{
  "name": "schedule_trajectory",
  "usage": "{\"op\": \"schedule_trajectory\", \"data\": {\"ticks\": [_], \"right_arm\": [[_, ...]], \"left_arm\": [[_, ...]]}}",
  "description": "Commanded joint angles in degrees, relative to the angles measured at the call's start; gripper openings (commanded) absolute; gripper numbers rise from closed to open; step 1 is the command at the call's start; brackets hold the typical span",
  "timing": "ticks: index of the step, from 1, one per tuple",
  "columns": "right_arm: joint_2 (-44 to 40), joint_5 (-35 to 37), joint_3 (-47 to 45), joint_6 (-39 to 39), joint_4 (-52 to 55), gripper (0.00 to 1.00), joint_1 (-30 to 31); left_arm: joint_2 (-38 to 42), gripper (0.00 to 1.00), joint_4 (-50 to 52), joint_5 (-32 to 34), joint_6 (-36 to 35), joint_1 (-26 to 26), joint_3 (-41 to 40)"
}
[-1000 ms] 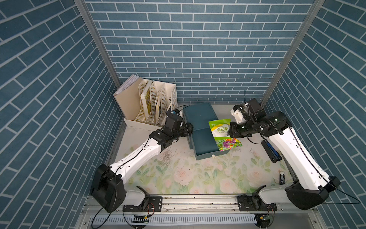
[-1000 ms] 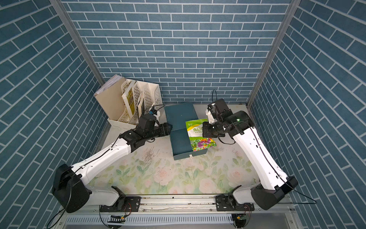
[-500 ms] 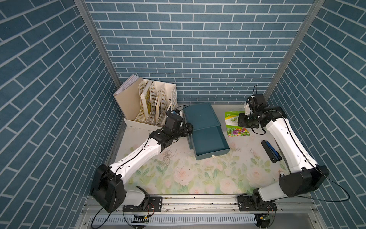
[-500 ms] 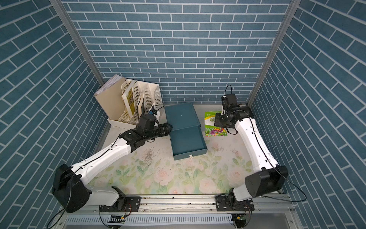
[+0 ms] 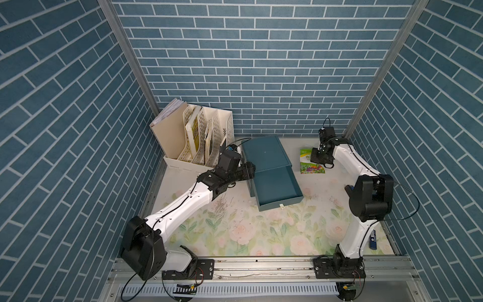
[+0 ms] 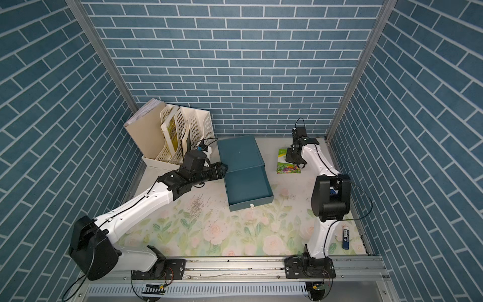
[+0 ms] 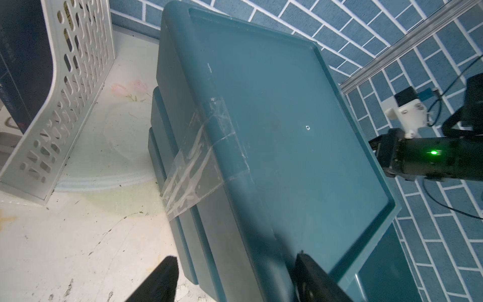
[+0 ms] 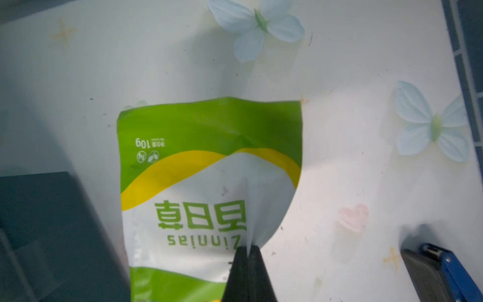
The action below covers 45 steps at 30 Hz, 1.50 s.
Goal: Take the seed bags out of the drawer
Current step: Place the seed packet at the center of the board.
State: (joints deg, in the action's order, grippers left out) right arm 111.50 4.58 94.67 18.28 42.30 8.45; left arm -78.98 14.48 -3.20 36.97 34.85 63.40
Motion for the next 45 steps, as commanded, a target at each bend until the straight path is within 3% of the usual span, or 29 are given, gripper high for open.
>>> {"op": "schedule_trajectory", "data": {"ticks": [1,12,17,21,23,36,45], "right_arm": [[3.3,1.6,1.4,-2.0,-4.7,0.0,-0.2],[12.8,0.7,5.6,-3.2,-6.0,0.0,-1.9],[12.3,1.0,5.1,-3.6,-5.7,0.3,-2.5],[11.2,0.3,4.8,-3.4,-5.1,0.38,-2.9],[9.5,-0.8,4.1,-3.2,-5.0,0.39,-2.9],[-8.8,-13.9,-2.1,-0.6,-0.4,0.73,-1.7],[-20.9,-17.9,-5.4,0.3,3.7,0.78,3.9]], "left_arm": [[-0.2,0.75,1.7,-0.8,0.5,0.1,-0.6],[-0.2,0.75,1.8,-0.7,0.2,0.1,-1.0],[-0.9,0.75,1.9,-0.2,-0.1,0.1,-0.3],[-0.8,0.75,1.9,0.1,0.3,0.1,0.1],[-1.0,0.75,2.1,0.3,0.2,0.1,0.4],[-0.6,0.74,1.4,1.4,0.8,0.1,-0.1],[-0.3,0.74,1.1,1.6,0.6,0.2,-1.0]]}}
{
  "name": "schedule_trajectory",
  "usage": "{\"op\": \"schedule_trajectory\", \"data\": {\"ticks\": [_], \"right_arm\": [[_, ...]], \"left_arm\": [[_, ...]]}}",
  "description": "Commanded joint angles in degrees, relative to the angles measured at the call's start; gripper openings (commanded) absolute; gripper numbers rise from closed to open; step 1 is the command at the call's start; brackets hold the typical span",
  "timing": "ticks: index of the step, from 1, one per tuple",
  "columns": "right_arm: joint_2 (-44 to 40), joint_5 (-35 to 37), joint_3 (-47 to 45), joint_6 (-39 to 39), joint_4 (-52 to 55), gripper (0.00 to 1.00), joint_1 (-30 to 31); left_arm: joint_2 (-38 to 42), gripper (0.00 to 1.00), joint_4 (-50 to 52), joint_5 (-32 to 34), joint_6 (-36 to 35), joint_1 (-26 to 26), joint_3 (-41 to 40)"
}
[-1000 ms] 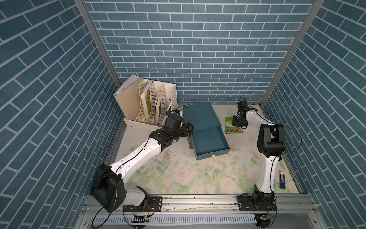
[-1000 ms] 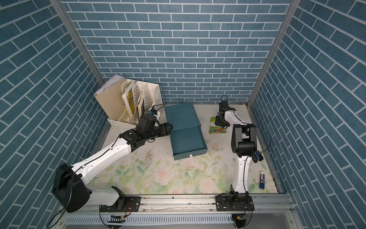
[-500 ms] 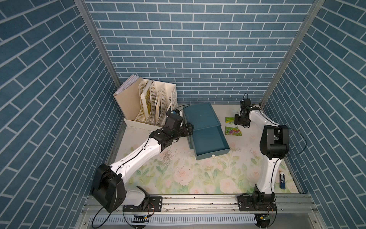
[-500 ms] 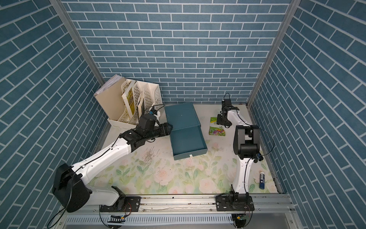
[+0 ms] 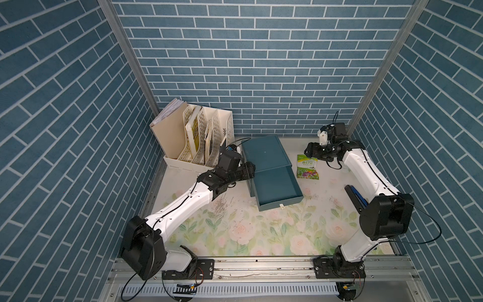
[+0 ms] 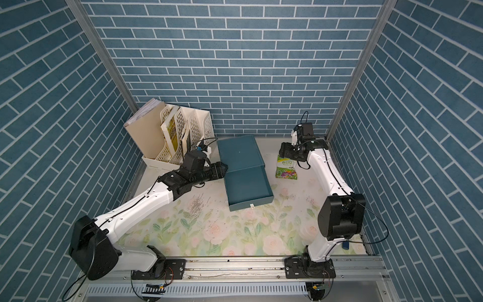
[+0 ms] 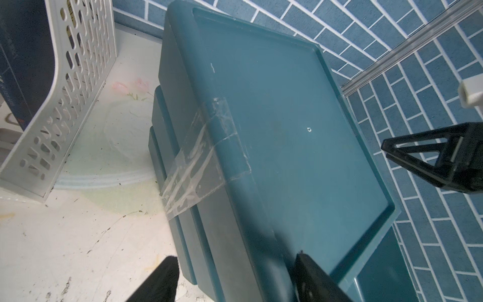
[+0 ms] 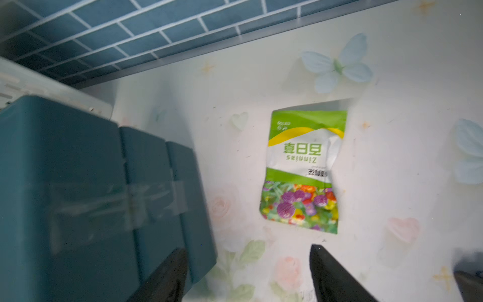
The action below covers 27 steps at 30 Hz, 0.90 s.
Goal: Take the seed bags out of the drawer
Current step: Place the seed packet at the center of the board, then close the drawer in the storage box.
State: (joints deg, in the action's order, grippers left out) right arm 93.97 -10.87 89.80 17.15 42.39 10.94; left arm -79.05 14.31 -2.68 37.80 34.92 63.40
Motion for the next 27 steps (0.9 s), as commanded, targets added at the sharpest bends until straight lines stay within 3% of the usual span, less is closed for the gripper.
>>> {"op": "schedule_trajectory", "data": {"ticks": [1,7,14,21,27], "right_arm": [[-4.5,-2.9,-0.3,1.4,4.9,0.78,1.9],[-11.4,-7.8,0.1,0.1,11.2,0.79,4.6],[-19.9,-10.1,-3.8,2.8,14.2,0.84,12.2],[-26.7,-9.8,-9.4,8.5,12.3,0.93,20.7],[-29.0,-5.5,-11.1,13.2,12.7,0.97,29.4]], "left_arm": [[-0.3,0.73,1.1,1.0,-0.1,0.2,-1.0],[-0.3,0.71,1.1,-0.8,-0.4,0.2,-1.3],[2.8,0.71,1.5,-1.5,-0.3,0.2,-4.0],[4.6,0.71,2.6,-1.8,-0.6,0.2,-4.4],[4.5,0.71,1.8,-2.4,-0.5,0.2,-4.4]]}}
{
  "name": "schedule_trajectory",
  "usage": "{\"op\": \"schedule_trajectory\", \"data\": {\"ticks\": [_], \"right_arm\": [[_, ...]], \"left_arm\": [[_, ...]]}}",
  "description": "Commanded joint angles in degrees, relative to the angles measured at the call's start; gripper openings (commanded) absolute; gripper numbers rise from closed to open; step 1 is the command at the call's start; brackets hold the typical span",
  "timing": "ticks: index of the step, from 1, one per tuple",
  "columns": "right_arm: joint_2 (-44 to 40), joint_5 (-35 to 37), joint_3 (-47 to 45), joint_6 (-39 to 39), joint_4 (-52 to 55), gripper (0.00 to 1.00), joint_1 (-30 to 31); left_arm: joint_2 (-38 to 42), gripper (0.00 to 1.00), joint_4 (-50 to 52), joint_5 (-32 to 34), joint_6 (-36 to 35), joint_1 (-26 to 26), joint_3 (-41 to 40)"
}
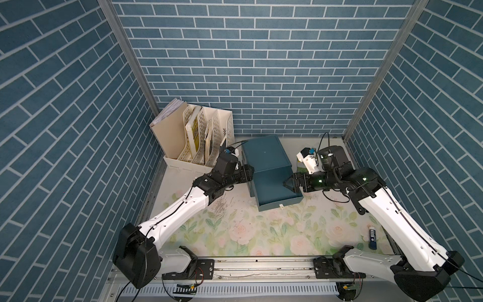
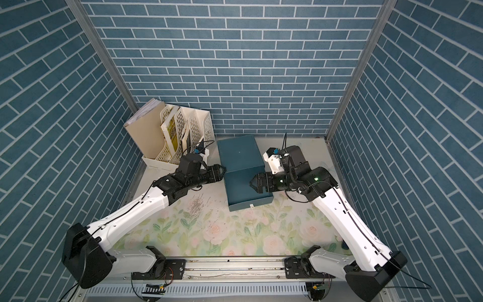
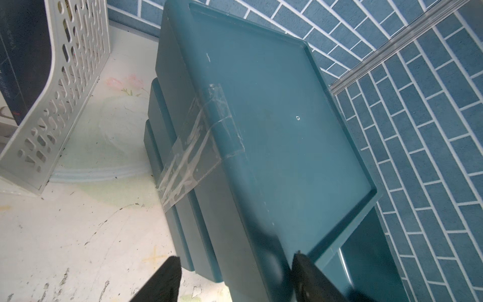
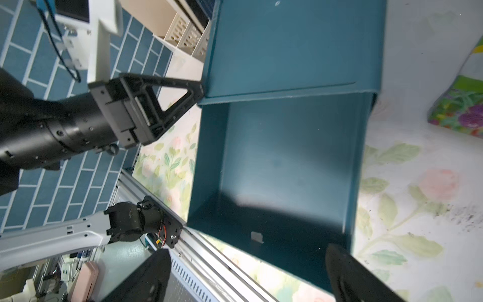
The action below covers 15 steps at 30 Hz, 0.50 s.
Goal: Take the seed bags out of the drawer
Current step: Close the drawer in the storage box.
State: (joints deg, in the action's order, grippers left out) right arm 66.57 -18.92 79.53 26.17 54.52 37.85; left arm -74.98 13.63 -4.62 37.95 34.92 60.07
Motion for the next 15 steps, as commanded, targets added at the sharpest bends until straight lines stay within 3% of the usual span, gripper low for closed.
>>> {"op": "schedule_trajectory", "data": {"ticks": [1,15], "right_arm": [[-2.0,3.3,-1.4,5.3,0.2,0.97,3.9],[-6.8,15.6,-11.8,20.2,-6.1,0.94,21.7]], "left_arm": [[0.4,0.7,2.4,-0.5,-0.6,0.2,-1.0],[-1.7,0.62,2.0,-2.7,-1.0,0.2,1.1]]}}
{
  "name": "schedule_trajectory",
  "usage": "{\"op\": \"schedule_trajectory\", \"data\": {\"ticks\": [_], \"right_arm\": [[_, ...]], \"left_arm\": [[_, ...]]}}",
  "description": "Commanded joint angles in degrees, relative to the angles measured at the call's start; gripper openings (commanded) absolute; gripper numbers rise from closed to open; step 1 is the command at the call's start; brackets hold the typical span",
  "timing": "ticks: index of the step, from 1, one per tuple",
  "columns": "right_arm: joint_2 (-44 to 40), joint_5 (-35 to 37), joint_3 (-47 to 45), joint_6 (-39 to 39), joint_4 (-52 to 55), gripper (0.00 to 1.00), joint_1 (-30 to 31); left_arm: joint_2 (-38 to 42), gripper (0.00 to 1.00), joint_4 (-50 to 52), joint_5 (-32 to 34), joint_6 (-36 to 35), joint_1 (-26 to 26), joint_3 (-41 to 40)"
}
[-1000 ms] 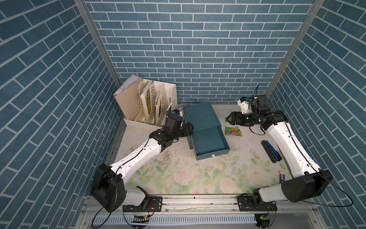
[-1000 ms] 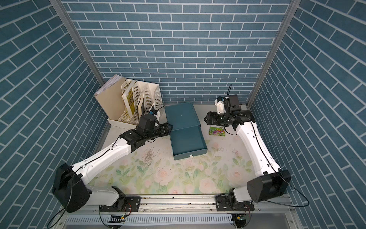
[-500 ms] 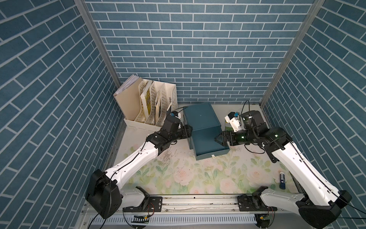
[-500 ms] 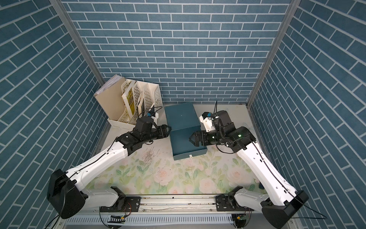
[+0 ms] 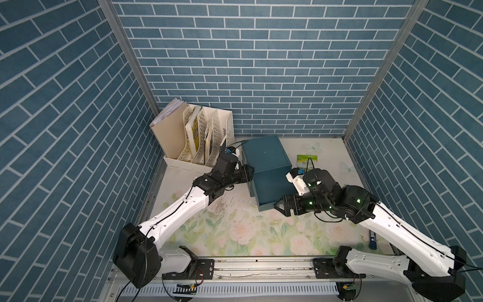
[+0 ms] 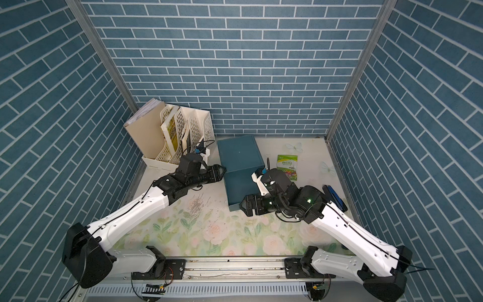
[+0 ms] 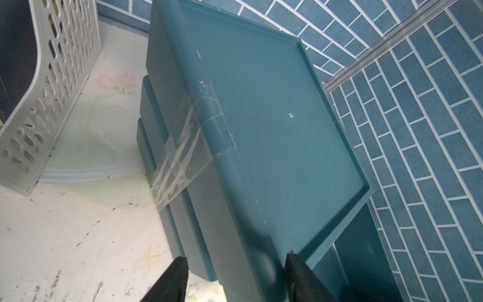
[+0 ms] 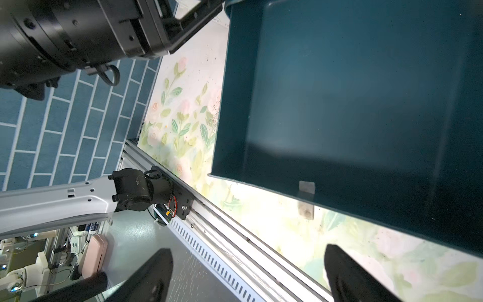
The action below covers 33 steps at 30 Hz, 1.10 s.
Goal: Take the seed bags out of the drawer
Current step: Close the drawer in the storage box.
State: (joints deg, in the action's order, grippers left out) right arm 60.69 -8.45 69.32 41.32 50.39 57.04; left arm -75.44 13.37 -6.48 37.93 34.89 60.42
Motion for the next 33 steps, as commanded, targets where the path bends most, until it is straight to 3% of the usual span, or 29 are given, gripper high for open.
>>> {"op": "schedule_trajectory", "data": {"ticks": [1,10,16,33], "right_arm": [[-1.0,6.6,-2.4,5.9,-2.3,0.93,3.5],[-2.4,15.6,-7.6,11.8,-4.2,0.73,8.4],[-0.9,21.2,-8.7,10.8,-5.7,0.69,9.5],[4.3,27.6,-7.6,3.9,-13.1,0.65,9.6]], "left_arm": [[-1.4,0.62,2.3,-1.0,-1.1,0.3,0.8],[-2.4,0.61,2.8,-1.6,-1.5,0.2,1.6],[-2.5,0.61,3.3,-1.8,-2.0,0.3,2.1],[-2.2,0.61,4.1,-2.0,-3.2,0.2,2.1]]}}
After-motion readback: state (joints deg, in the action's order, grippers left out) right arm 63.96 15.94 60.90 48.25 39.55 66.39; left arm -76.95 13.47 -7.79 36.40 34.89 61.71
